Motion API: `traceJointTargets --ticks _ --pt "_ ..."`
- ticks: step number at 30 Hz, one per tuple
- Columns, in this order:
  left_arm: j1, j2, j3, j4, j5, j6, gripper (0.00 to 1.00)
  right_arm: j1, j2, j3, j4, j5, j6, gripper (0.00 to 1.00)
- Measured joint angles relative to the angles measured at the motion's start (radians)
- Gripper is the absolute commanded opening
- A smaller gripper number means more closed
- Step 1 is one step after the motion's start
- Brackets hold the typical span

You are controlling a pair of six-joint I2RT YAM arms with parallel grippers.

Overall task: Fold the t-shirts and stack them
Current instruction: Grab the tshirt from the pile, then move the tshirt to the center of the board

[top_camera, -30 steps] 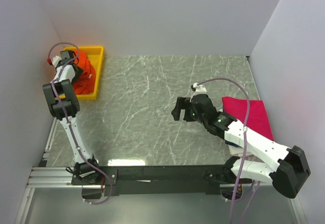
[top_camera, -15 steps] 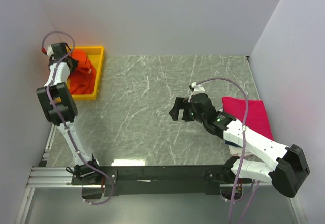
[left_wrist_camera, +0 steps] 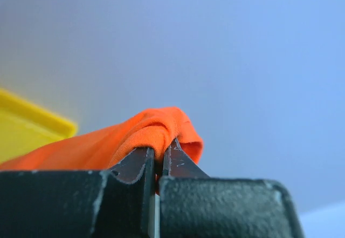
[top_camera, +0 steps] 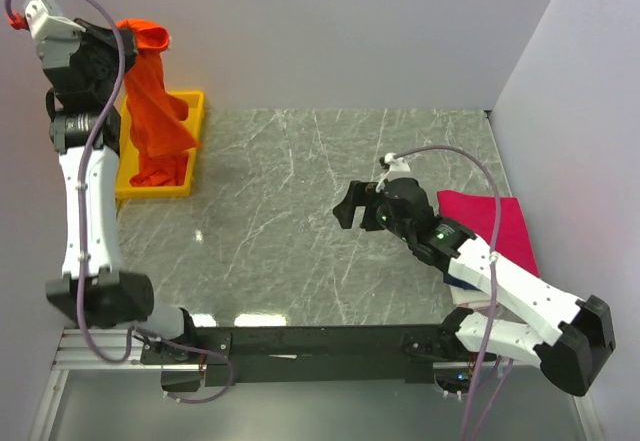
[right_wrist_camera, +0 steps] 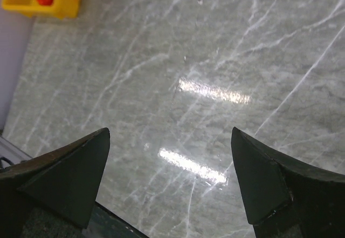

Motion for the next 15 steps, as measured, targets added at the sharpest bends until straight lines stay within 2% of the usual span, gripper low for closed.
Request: traceJointTargets --ticks 7,11,15 --pt "-0.235 -0.244 -0.055 -0.001 0.016 0.006 0.03 0.0 -0.111 0.017 -0.018 0.012 -0.003 0.99" --pt "-0.37 -0.316 -0.1 0.006 0.01 0.008 0.02 0.0 -0.172 0.017 -0.032 0.012 -0.002 0.99" --pt "-0.519 -0.335 -0.249 0.061 -0.018 -0.003 0.05 0.0 -0.224 0.016 -0.043 0.016 0.007 0.99"
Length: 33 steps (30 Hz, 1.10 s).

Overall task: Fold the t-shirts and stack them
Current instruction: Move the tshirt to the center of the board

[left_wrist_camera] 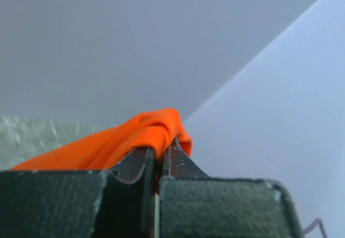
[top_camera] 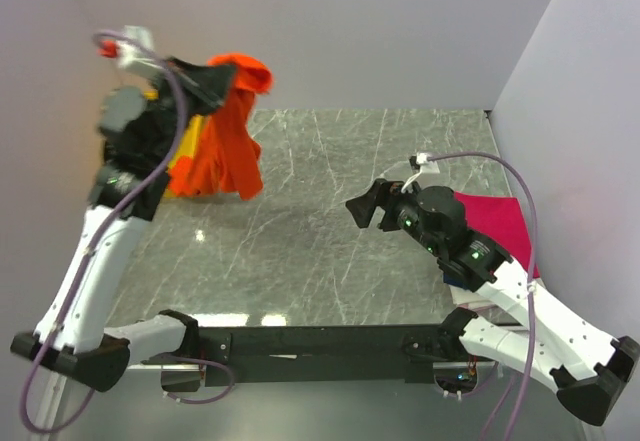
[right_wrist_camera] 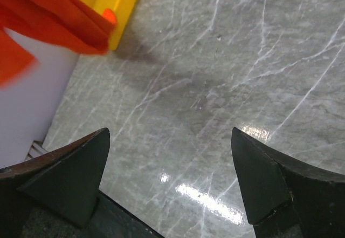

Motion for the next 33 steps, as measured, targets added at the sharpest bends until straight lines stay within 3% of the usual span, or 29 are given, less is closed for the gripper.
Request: traceJointTargets --ticks 4,9,10,11,13,14,16,17,19,24,29,33 --pt "-0.15 0.115 -0.137 0.068 -0.048 -0.034 0.04 0.0 -0.048 -0.022 -0.011 0.014 0.018 0.99" --pt "-0.321 0.519 -0.147 0.133 -0.058 -0.092 0.08 0.0 -0.069 -0.079 -0.028 0.025 0.05 0.99" --pt "-0.342 0.6 -0.128 0.132 -0.051 -0.104 0.13 0.0 -0.069 -0.098 -0.028 0.025 0.058 0.99" --pt "-0.362 0.689 -0.098 0.127 -0.039 -0.113 0.27 0.0 -0.069 -0.113 -0.028 0.025 0.065 0.99" --pt "-0.388 0.825 -0.034 0.116 -0.014 -0.129 0.37 0.0 -0.066 -0.158 -0.026 0.025 0.085 0.99" --pt "-0.397 0.883 0.002 0.106 0.0 -0.137 0.49 0.0 -0.058 -0.179 -0.022 0.025 0.094 0.99" --pt "-0.404 0.946 0.043 0.084 0.016 -0.145 0.58 0.0 -0.028 -0.212 -0.015 0.025 0.109 0.98" --pt "-0.403 0.949 0.049 0.071 0.018 -0.144 0.64 0.0 -0.004 -0.222 -0.012 0.026 0.115 0.97" --pt "-0.394 0.939 0.061 0.066 0.018 -0.138 0.67 0.0 0.051 -0.229 -0.003 0.025 0.126 0.93" --pt "-0.324 0.832 0.046 0.063 0.008 -0.139 0.65 0.003 0.235 -0.219 0.089 0.009 0.146 0.8" --pt "-0.187 0.575 -0.11 0.044 -0.065 -0.153 0.64 0.044 0.495 -0.113 0.145 0.015 0.156 0.69" --pt "-0.09 0.364 -0.266 0.033 -0.1 -0.161 0.63 0.082 0.669 0.005 0.177 0.037 0.166 0.67"
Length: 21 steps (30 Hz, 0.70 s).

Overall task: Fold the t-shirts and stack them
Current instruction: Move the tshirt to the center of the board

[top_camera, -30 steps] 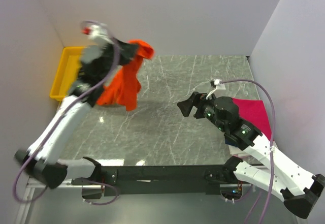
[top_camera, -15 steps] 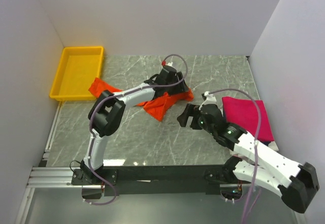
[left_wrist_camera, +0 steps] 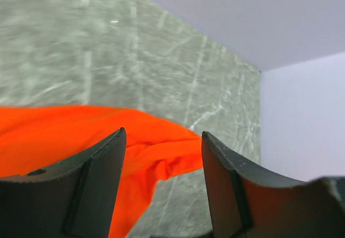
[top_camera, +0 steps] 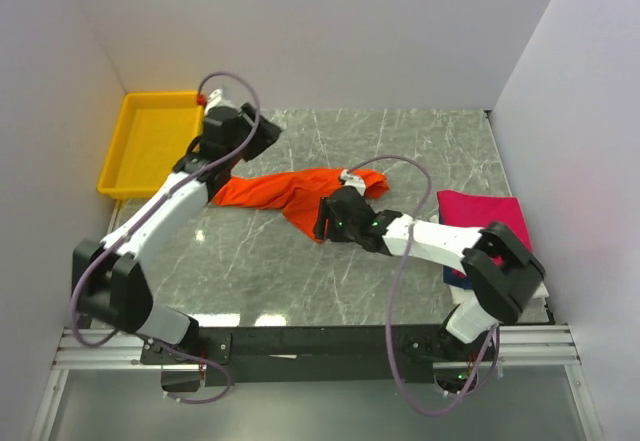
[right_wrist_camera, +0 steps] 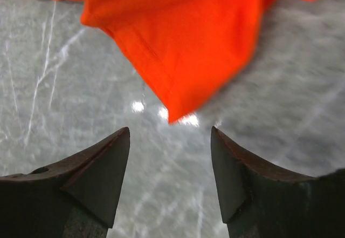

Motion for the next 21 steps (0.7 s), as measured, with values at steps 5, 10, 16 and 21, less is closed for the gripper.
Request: traceJointTargets --ticks 5,10,16,21 --pt "0.072 -0.195 -0.196 -0.029 -0.004 -0.003 0.63 0.019 0.131 0.059 0.021 0.027 0.038 0.65" --pt "0.129 -0.309 -0.315 -0.086 -0.001 -0.002 0.63 0.024 0.175 0.057 0.011 0.053 0.082 0.65" --pt "0.182 -0.396 -0.382 -0.115 0.008 -0.001 0.63 0.024 0.2 0.066 0.013 0.082 0.116 0.55" --pt "0.201 -0.43 -0.417 -0.136 0.014 0.005 0.66 0.024 0.245 0.087 0.037 0.097 0.145 0.11"
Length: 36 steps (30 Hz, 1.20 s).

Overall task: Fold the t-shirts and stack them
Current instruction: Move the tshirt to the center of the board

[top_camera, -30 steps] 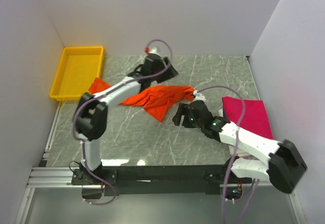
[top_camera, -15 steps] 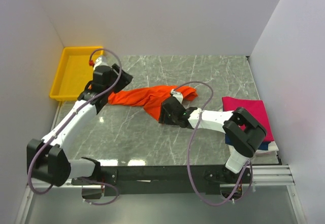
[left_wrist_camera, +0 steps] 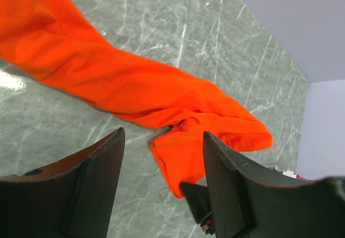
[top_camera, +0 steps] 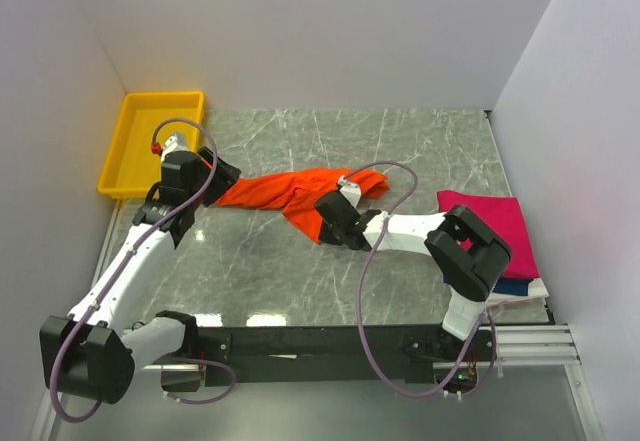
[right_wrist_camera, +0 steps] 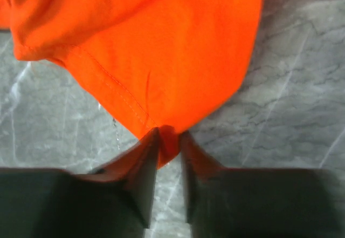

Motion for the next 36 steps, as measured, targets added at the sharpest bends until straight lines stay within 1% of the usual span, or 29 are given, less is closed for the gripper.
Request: traceJointTargets --ticks 1,5,7,10,13,15,18,20,22,24,25,26,30,33,36 --pt "0.003 -0.01 -0.009 -0.006 0.001 0.001 0.68 0.0 0.0 0.0 0.003 0.0 -0.001 0.0" --pt "0.01 -0.041 -0.023 -0.023 0.002 0.011 0.71 -0.012 -0.01 0.0 -0.024 0.008 0.007 0.0" --pt "0.011 -0.052 -0.023 -0.029 0.001 0.022 0.72 -0.037 -0.059 -0.01 -0.051 0.009 -0.005 0.0" --pt "0.011 -0.069 -0.027 -0.04 -0.002 0.028 0.72 -0.122 -0.243 -0.04 -0.111 0.01 -0.037 0.0" --pt "0.011 -0.078 -0.046 -0.043 -0.011 0.027 0.73 -0.27 -0.549 -0.056 -0.16 0.008 -0.084 0.0" --pt "0.011 -0.077 -0.069 -0.043 -0.019 0.023 0.74 -0.36 -0.709 -0.048 -0.174 0.013 -0.112 0.0" --pt "0.011 -0.056 -0.103 -0.054 -0.037 0.003 0.76 -0.436 -0.843 -0.02 -0.214 0.009 -0.153 0.0" --pt "0.011 -0.029 -0.116 -0.062 -0.05 -0.013 0.77 -0.46 -0.871 0.001 -0.235 0.007 -0.177 0.0" --pt "0.011 0.002 -0.124 -0.065 -0.066 -0.031 0.77 -0.475 -0.864 0.002 -0.261 -0.007 -0.193 0.0" --pt "0.011 0.031 -0.131 -0.066 -0.075 -0.051 0.74 -0.485 -0.845 0.002 -0.289 -0.023 -0.204 0.0" --pt "0.011 0.039 -0.135 -0.064 -0.074 -0.059 0.7 -0.489 -0.826 0.002 -0.304 -0.031 -0.21 0.0" --pt "0.011 0.047 -0.142 -0.062 -0.074 -0.067 0.69 -0.492 -0.811 0.001 -0.318 -0.037 -0.214 0.0" --pt "0.003 0.057 -0.185 -0.054 -0.072 -0.098 0.69 -0.498 -0.798 -0.003 -0.347 -0.055 -0.224 0.0" --pt "-0.039 0.058 -0.232 -0.056 -0.099 -0.135 0.68 -0.501 -0.798 -0.003 -0.348 -0.064 -0.232 0.0" --pt "-0.101 0.068 -0.275 -0.056 -0.128 -0.169 0.62 -0.503 -0.798 -0.003 -0.346 -0.073 -0.232 0.0"
